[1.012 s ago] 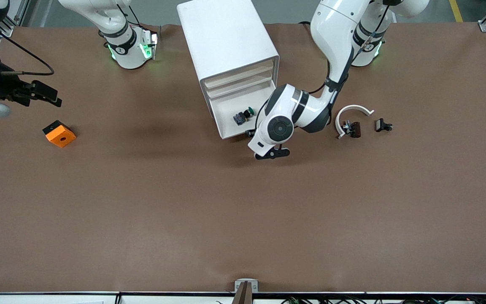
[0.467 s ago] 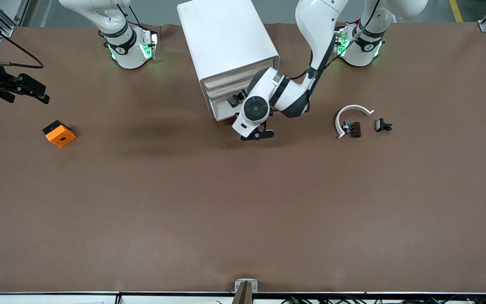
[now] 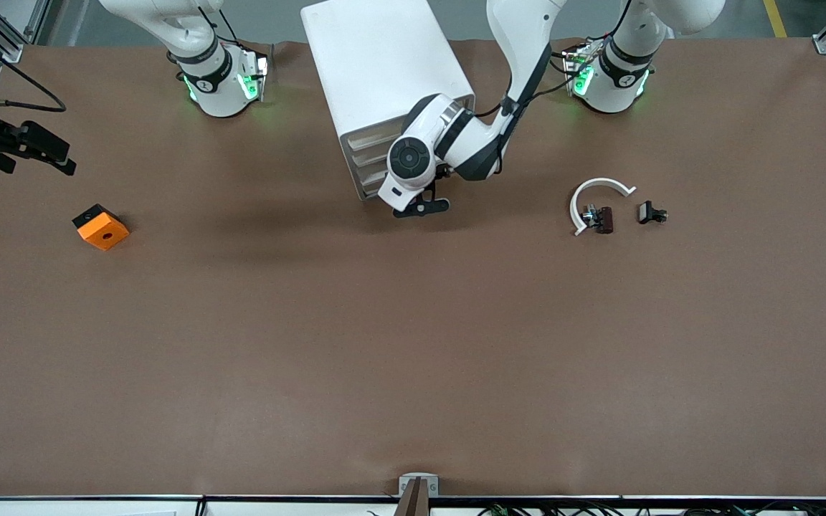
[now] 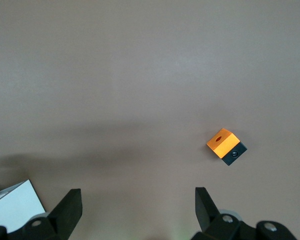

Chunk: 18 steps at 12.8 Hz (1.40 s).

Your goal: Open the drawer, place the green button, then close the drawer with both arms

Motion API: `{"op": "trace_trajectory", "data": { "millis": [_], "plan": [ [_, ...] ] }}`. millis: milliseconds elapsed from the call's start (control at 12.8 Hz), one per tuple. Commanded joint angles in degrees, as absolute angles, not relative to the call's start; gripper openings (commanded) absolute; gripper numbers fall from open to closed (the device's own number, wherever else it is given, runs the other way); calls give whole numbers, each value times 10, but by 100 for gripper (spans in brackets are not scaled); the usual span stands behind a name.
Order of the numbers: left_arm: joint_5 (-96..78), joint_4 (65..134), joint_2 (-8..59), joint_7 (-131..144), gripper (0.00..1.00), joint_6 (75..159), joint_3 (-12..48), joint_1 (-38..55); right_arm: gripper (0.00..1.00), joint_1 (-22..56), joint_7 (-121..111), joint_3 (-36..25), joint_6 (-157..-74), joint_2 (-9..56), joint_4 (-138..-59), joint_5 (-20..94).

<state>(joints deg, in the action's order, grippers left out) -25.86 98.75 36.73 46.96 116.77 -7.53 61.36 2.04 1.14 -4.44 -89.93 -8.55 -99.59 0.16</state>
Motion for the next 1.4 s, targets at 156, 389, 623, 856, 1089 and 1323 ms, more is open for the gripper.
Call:
{"op": "trace_trajectory", "data": {
  "millis": [156, 389, 623, 856, 1089, 1323],
  "plan": [
    [-261, 995, 369, 477, 100, 1191, -79, 626, 100, 10, 5, -40, -896, -86, -986, -7],
    [-261, 995, 369, 487, 100, 1197, -78, 630, 100, 11, 5, -39, -898, -86, -986, -7],
    [-256, 993, 372, 494, 100, 1198, -80, 633, 100, 14, 4, -36, -912, -85, -986, -5],
    [-249, 989, 365, 483, 100, 1197, -107, 611, 100, 14, 5, -36, -912, -85, -986, 0],
    [-203, 956, 363, 484, 100, 1191, -138, 564, 100, 14, 5, -36, -912, -85, -986, 0],
    [-108, 912, 365, 484, 100, 1191, -145, 497, 100, 13, 5, -36, -912, -85, -986, 1]
  ]
}}
